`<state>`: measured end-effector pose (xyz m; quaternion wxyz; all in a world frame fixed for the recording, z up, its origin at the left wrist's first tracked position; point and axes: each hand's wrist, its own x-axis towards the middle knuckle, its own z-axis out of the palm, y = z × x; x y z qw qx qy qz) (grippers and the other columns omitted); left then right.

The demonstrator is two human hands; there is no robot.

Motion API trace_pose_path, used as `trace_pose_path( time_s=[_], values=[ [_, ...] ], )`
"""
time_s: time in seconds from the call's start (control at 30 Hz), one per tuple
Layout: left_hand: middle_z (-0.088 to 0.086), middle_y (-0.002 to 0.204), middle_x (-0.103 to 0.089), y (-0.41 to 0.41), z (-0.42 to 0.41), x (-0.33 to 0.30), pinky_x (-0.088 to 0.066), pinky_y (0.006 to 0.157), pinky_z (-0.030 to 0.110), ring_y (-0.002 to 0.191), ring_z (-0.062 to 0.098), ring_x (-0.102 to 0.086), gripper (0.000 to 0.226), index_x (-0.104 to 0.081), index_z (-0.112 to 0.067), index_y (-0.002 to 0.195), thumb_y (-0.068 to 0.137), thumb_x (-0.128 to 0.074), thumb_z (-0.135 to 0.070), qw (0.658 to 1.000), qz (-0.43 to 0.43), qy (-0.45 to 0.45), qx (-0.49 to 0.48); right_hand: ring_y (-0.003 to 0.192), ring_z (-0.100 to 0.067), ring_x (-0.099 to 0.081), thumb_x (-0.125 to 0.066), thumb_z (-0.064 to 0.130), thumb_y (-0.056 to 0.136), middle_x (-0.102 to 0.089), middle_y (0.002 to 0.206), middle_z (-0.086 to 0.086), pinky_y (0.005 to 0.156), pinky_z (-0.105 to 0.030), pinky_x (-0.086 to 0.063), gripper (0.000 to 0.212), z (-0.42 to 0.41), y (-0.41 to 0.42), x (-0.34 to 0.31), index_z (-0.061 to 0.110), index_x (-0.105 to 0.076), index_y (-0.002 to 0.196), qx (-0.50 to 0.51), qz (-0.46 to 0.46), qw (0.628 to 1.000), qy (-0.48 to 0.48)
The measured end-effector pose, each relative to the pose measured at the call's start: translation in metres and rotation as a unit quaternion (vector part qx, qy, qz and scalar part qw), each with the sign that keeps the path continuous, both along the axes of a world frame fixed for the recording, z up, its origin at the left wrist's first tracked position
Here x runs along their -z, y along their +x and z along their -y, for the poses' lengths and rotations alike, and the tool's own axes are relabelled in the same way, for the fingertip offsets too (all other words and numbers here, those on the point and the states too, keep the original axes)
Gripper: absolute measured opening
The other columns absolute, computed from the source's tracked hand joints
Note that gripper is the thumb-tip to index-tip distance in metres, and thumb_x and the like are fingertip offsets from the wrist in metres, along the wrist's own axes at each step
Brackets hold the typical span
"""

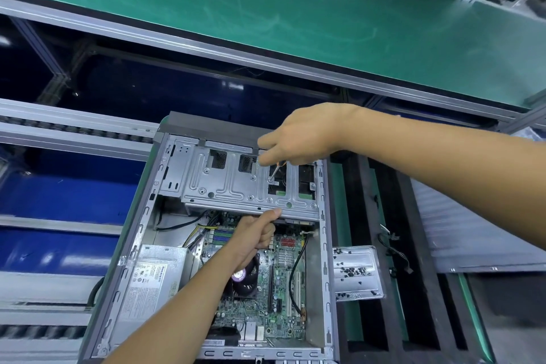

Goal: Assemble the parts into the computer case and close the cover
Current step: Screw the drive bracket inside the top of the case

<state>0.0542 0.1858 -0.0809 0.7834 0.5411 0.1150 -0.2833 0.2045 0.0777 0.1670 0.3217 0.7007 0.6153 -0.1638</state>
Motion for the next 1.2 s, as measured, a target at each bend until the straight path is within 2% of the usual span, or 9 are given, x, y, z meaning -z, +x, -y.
trace_pose_path(
  time_s=[0.17,0.33,0.47,0.6,0.7,0.8,0.93,1.07,1.2],
  values=[
    [-0.003,0.052,-0.021,-0.001,0.0,-0.002,-0.035,0.049,0.016,0.05,0.017,-0.017,0.052,-0.051,-0.029,0.045,0.084,-0.072,-0.056,1.0,-0.002,-0.003,0.0,0.059,-0.024,-0.039,-0.06,0.01,0.096,-0.056,0.098,-0.004,0.055,-0.035,-0.028,0.015,0.006,0.004,0.003,0.012,-0.057,0.11,-0.047,-0.021,0.996,0.066],
    [-0.003,0.052,-0.021,0.0,0.0,-0.003,-0.035,0.051,0.017,0.051,0.018,-0.016,0.054,-0.048,-0.028,0.045,0.087,-0.071,-0.054,1.0,0.001,-0.004,0.004,0.058,-0.024,-0.052,-0.062,0.021,0.094,-0.052,0.069,-0.004,0.05,-0.033,-0.04,0.019,0.004,0.005,0.013,0.011,-0.049,0.086,0.329,-0.034,0.935,0.131],
    [-0.002,0.051,-0.021,-0.001,0.0,0.0,-0.035,0.051,0.017,0.05,0.018,-0.017,0.053,-0.046,-0.029,0.046,0.081,-0.073,-0.058,1.0,0.004,-0.001,0.001,0.06,-0.024,-0.053,-0.062,0.016,0.09,-0.058,0.073,-0.006,0.048,-0.031,-0.033,0.015,0.003,0.003,0.017,0.01,-0.05,0.095,0.396,-0.056,0.907,0.128],
    [-0.002,0.051,-0.022,-0.001,-0.001,0.002,-0.04,0.052,0.016,0.05,0.019,-0.018,0.06,-0.037,-0.027,0.049,0.078,-0.075,-0.063,1.0,0.002,0.003,0.004,0.064,-0.022,-0.05,-0.058,0.004,0.084,-0.051,0.091,-0.004,0.05,-0.035,-0.033,0.042,0.003,0.005,0.002,0.026,-0.033,0.109,0.264,-0.066,0.961,0.056],
    [-0.002,0.051,-0.022,-0.001,-0.002,0.003,-0.042,0.053,0.014,0.05,0.02,-0.018,0.059,-0.039,-0.028,0.049,0.076,-0.076,-0.065,1.0,0.003,0.002,0.007,0.068,-0.023,-0.048,-0.062,0.019,0.095,-0.054,0.108,-0.002,0.06,-0.04,-0.042,0.047,0.001,0.014,-0.006,0.027,-0.035,0.132,0.068,0.005,0.998,-0.014],
    [-0.001,0.051,-0.022,-0.002,-0.002,0.001,-0.042,0.053,0.013,0.05,0.02,-0.017,0.059,-0.039,-0.027,0.049,0.077,-0.075,-0.063,1.0,0.001,0.003,0.008,0.075,-0.032,-0.056,-0.052,0.033,0.101,-0.065,0.106,-0.006,0.072,-0.044,-0.052,0.039,0.003,0.021,-0.009,0.017,-0.045,0.136,-0.102,0.035,0.994,-0.016],
    [-0.002,0.052,-0.021,-0.001,-0.001,-0.004,-0.037,0.051,0.017,0.051,0.018,-0.016,0.054,-0.044,-0.028,0.047,0.077,-0.075,-0.061,1.0,0.0,0.0,0.005,0.07,-0.031,-0.054,-0.039,0.026,0.105,-0.064,0.095,-0.004,0.068,-0.042,-0.052,0.027,0.006,0.022,-0.001,0.018,-0.047,0.129,-0.199,0.028,0.98,-0.008],
    [-0.002,0.052,-0.02,-0.002,-0.001,-0.007,-0.033,0.05,0.018,0.053,0.019,-0.015,0.054,-0.05,-0.027,0.044,0.079,-0.075,-0.059,1.0,0.002,-0.004,0.004,0.058,-0.028,-0.048,-0.047,0.023,0.098,-0.056,0.071,0.0,0.054,-0.035,-0.038,0.011,0.008,0.018,0.004,0.018,-0.044,0.107,0.059,-0.026,0.995,0.075],
    [0.0,0.052,-0.02,-0.002,-0.001,-0.005,-0.034,0.05,0.018,0.052,0.019,-0.015,0.059,-0.036,-0.026,0.049,0.078,-0.075,-0.06,1.0,0.003,0.004,0.0,0.064,-0.024,-0.051,-0.052,0.023,0.098,-0.054,0.071,-0.002,0.052,-0.032,-0.032,0.015,0.002,0.005,0.014,0.016,-0.045,0.086,0.388,-0.08,0.909,0.128]
  ],
)
